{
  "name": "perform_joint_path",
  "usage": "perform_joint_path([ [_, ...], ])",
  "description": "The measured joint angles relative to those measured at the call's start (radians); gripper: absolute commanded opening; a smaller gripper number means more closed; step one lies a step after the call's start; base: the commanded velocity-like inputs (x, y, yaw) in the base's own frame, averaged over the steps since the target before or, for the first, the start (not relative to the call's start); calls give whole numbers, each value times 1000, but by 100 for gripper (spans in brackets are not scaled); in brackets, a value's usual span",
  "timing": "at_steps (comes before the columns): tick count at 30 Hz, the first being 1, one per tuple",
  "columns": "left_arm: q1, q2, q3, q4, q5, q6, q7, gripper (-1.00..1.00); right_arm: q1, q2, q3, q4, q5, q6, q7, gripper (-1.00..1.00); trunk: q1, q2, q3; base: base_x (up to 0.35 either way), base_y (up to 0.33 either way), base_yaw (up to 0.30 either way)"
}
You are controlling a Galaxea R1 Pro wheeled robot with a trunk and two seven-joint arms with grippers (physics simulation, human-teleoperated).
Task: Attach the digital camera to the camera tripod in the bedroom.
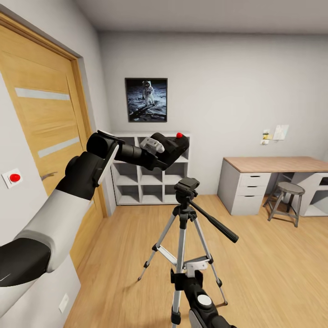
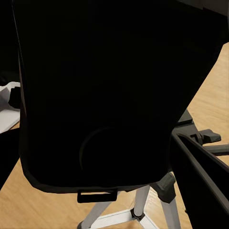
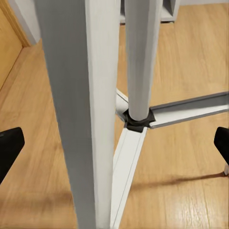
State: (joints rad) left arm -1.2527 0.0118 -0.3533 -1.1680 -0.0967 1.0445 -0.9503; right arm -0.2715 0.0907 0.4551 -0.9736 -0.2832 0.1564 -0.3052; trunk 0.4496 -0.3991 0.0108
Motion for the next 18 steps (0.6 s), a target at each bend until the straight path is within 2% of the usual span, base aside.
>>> perform_joint_path([
  [5,0,0,0,0,0,0,0,-100,-27,0,0,42,1,-5,0,100,0,0,0,0,0,0],
  [18,0,0,0,0,0,0,0,-100,-40,0,2,50,1,-5,0,100,0,0,0,0,0,0],
])
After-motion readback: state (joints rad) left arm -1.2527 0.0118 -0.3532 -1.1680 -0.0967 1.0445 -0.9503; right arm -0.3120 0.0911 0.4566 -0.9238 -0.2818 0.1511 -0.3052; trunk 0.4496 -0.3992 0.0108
